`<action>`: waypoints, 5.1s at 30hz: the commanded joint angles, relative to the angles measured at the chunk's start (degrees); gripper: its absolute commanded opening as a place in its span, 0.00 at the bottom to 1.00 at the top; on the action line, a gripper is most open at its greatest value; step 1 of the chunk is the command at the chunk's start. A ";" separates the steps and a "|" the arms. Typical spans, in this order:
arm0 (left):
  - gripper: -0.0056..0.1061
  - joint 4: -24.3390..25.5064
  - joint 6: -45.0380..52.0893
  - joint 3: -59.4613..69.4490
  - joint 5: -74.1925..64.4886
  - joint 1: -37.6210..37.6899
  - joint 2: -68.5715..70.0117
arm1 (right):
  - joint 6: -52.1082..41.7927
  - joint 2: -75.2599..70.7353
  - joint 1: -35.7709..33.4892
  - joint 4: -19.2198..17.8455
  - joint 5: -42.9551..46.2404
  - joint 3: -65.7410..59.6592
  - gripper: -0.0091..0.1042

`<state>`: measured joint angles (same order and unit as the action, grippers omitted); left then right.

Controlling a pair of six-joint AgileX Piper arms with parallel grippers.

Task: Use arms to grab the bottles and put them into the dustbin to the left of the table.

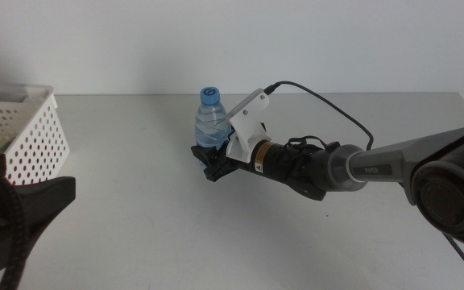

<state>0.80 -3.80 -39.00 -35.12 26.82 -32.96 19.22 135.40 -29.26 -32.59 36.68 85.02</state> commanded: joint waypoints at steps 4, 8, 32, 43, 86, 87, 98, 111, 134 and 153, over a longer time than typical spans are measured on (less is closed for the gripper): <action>0.89 0.01 -0.73 -1.49 4.27 0.06 -0.10 | 1.93 -4.34 -0.45 1.56 5.48 1.88 0.70; 0.89 0.01 -0.73 -1.49 4.27 0.06 -0.10 | 7.62 -6.82 -0.84 -1.32 1.27 1.13 0.85; 0.89 0.01 -0.73 -1.49 4.27 0.06 -0.10 | 31.80 -65.43 0.19 -18.98 -12.50 -43.60 0.74; 0.89 0.01 -0.73 -1.49 4.27 0.06 -0.10 | 20.41 -87.70 0.13 -1.65 -27.97 -47.76 0.74; 0.89 10.07 -11.25 -1.49 16.44 -0.02 -2.33 | -28.42 -92.31 -2.85 40.85 -53.46 -41.50 0.74; 0.89 10.48 -11.25 -1.49 18.71 -0.02 -3.61 | -28.42 -92.31 -2.85 40.85 -53.46 -41.50 0.74; 0.89 12.15 -11.20 -1.79 40.91 0.18 -22.83 | -28.42 -92.31 -2.85 40.79 -53.47 -41.50 0.74; 0.89 17.33 -11.53 1.77 59.13 0.08 -38.43 | -28.36 -92.31 -2.85 40.80 -53.47 -41.50 0.74; 0.89 6.94 -7.84 -5.04 83.70 -3.56 -62.97 | -28.41 -92.31 -2.85 40.85 -53.53 -41.50 0.74; 0.89 7.44 -7.84 -15.70 90.02 -3.56 -82.55 | -28.41 -92.31 -2.85 40.79 -53.52 -41.50 0.74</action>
<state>9.12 -11.14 -52.95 48.91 23.41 -116.95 -8.50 43.53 -31.83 8.33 -20.66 41.34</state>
